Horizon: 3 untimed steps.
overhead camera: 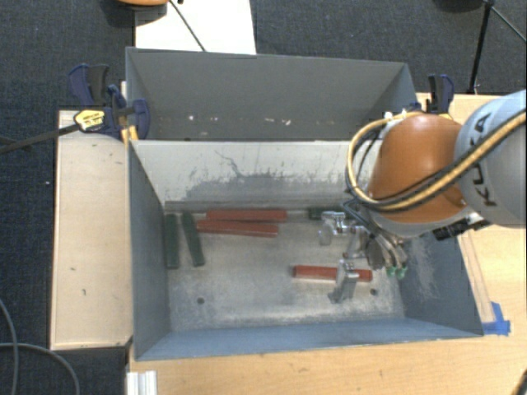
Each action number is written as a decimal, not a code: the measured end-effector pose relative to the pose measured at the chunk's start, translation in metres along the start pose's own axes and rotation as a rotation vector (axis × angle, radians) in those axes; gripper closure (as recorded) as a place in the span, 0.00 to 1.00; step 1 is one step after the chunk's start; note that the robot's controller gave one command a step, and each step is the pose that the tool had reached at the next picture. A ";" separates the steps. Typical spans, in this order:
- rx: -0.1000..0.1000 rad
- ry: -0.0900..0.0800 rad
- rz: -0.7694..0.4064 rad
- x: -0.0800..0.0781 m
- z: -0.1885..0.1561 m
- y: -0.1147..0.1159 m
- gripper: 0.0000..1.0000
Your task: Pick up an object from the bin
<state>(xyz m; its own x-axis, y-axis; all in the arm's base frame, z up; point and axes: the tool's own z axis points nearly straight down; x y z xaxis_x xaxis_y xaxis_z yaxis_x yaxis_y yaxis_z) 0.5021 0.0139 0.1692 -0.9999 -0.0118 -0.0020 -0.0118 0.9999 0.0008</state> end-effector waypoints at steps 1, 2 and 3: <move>0.000 0.000 0.000 0.000 0.000 0.000 0.00; 0.000 0.001 -0.214 0.013 0.099 -0.051 1.00; 0.000 -0.004 -0.213 0.011 0.098 -0.051 0.00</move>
Offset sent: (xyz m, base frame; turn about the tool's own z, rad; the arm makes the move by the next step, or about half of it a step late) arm -0.0121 -0.0510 -0.0992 -0.2152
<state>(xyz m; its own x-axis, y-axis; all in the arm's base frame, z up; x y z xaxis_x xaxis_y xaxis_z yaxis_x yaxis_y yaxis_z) 0.4922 -0.0369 0.0714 -0.9749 -0.2227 -0.0056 -0.2227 0.9749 -0.0005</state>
